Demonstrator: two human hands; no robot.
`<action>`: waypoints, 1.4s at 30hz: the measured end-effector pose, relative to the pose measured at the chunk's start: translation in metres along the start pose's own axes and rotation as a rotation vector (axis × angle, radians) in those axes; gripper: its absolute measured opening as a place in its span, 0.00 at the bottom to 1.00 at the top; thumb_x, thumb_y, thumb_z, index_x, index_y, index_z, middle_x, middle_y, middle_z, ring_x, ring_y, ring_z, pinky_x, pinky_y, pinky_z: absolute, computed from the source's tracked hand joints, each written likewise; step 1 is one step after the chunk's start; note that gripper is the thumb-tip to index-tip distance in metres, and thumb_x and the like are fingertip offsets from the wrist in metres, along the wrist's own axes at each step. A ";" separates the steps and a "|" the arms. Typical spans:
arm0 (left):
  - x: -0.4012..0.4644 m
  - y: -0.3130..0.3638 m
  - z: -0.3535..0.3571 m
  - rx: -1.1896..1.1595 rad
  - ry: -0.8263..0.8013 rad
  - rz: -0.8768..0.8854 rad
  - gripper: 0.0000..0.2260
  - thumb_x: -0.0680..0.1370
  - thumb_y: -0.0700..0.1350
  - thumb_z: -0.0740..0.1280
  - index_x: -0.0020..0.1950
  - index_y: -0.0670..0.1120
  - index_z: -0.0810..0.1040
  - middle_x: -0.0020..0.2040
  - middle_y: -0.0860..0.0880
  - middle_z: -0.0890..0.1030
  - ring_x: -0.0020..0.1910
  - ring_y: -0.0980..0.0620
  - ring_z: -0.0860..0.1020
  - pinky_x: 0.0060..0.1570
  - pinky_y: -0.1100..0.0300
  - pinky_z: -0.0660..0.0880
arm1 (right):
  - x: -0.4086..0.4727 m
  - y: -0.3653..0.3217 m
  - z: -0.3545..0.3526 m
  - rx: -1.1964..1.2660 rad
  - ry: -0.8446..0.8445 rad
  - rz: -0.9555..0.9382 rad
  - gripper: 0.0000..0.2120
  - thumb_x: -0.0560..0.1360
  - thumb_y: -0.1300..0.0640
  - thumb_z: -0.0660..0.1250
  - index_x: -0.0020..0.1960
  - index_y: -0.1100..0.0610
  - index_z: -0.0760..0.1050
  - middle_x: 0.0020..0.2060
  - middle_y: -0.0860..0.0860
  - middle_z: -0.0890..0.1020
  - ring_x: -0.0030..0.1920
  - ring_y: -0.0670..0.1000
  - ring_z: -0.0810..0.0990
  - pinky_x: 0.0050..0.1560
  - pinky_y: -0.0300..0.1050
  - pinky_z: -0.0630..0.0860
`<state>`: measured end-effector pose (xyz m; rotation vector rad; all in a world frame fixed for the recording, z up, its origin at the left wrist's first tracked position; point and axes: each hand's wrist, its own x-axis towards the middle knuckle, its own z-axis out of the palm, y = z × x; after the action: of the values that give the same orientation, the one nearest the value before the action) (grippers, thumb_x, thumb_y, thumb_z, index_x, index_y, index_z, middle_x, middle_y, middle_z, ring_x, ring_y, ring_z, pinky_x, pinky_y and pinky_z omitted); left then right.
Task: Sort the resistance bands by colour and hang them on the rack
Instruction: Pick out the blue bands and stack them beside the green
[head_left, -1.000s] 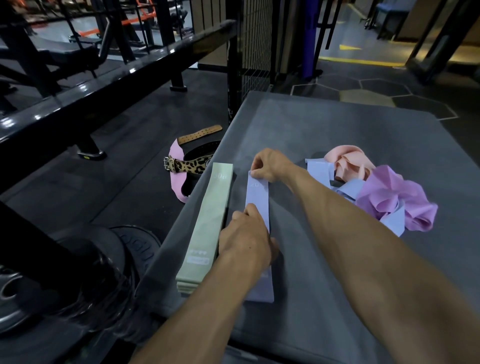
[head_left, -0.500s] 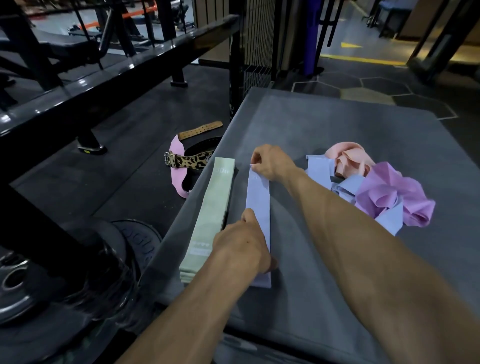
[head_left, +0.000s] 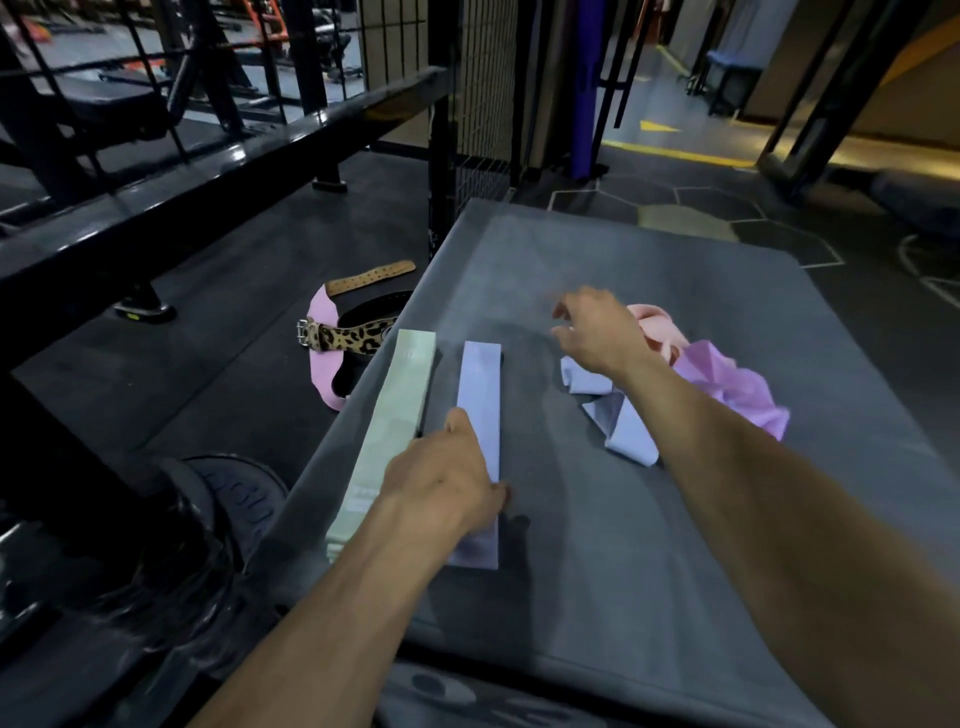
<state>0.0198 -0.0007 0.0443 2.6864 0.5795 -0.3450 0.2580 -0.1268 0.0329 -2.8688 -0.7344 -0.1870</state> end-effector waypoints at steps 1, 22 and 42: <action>-0.003 0.001 -0.003 -0.013 0.031 0.027 0.25 0.78 0.60 0.68 0.63 0.46 0.63 0.56 0.45 0.78 0.58 0.41 0.78 0.45 0.54 0.68 | -0.004 0.009 -0.005 -0.056 -0.015 0.033 0.16 0.78 0.53 0.64 0.65 0.56 0.76 0.62 0.58 0.78 0.63 0.63 0.75 0.61 0.54 0.74; -0.023 0.010 -0.009 0.018 0.106 0.173 0.20 0.82 0.56 0.63 0.64 0.46 0.61 0.57 0.44 0.77 0.56 0.41 0.77 0.45 0.54 0.68 | -0.026 0.031 0.019 -0.304 0.057 0.090 0.11 0.79 0.51 0.63 0.57 0.43 0.82 0.52 0.51 0.83 0.55 0.57 0.80 0.49 0.49 0.73; -0.042 0.027 -0.022 -0.785 0.304 0.578 0.30 0.78 0.48 0.72 0.77 0.51 0.64 0.73 0.56 0.69 0.72 0.57 0.67 0.70 0.59 0.65 | -0.191 -0.029 -0.168 0.711 0.289 -0.071 0.06 0.77 0.62 0.72 0.47 0.51 0.82 0.40 0.54 0.85 0.36 0.47 0.80 0.40 0.46 0.78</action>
<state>-0.0025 -0.0295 0.0851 2.0036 -0.0274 0.3835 0.0650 -0.2238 0.1700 -2.0919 -0.6719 -0.2757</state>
